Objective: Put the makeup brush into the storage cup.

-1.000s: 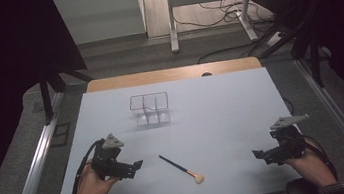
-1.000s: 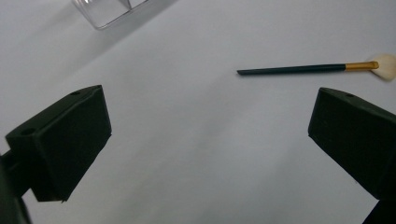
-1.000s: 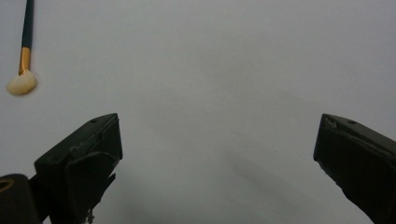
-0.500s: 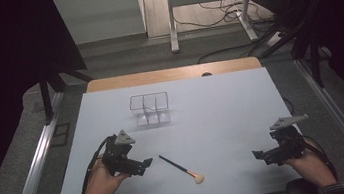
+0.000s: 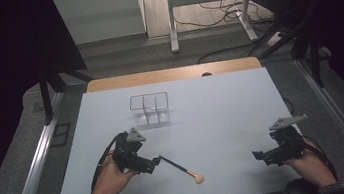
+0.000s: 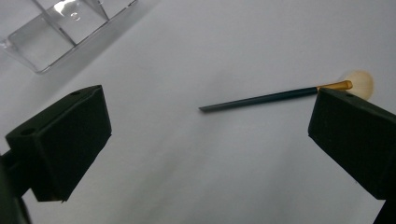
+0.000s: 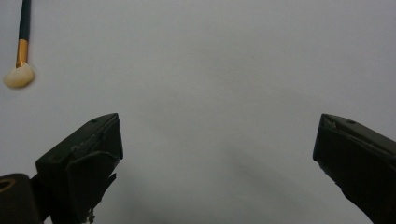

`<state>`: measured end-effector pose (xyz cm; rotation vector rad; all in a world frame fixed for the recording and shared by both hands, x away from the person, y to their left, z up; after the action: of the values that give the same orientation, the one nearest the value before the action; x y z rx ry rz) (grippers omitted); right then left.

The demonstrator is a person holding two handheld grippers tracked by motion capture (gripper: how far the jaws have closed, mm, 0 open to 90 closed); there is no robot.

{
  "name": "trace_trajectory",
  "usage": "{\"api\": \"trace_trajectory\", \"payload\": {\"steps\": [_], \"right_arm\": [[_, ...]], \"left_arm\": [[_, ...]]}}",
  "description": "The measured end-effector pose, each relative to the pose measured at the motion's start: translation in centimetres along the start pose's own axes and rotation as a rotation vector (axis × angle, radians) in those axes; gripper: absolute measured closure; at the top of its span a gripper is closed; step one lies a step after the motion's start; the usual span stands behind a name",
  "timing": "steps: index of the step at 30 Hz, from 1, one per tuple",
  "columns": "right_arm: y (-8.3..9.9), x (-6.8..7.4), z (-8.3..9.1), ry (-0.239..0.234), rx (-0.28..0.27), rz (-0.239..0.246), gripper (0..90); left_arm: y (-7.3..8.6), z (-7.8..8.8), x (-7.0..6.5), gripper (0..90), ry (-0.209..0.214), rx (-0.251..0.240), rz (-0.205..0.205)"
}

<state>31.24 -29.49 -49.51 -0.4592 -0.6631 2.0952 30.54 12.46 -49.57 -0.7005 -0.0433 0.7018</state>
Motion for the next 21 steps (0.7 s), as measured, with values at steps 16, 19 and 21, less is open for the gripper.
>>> {"api": "trace_trajectory", "payload": {"steps": [16, 19, 21], "right_arm": [[0.1, 0.0, -0.1, -0.001, 0.007, 0.002, 1.8], [0.1, 0.0, -0.1, -0.001, 0.008, 0.002, 1.8], [0.1, 0.0, -0.1, -0.001, 0.009, 0.002, 1.8]], "left_arm": [[-1.8, -2.0, -0.4, 0.0, 0.031, 0.047, -0.036], [-2.1, -2.3, -0.4, 0.0, 0.036, 0.059, -0.042], [-2.4, -2.6, -0.5, 0.0, 0.039, 0.069, -0.049]]}}
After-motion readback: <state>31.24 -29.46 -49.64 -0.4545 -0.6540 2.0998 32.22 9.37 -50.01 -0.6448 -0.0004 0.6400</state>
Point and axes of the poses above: each handheld gripper's, and its own axes: z roughly backward along the jaws, y roughly out of its underside, x roughly to its left, the point moved 4 cm from there along -z, roughly forward along the jaws, and after that the axes turned 10 degrees about y, right-handed, at the moved point
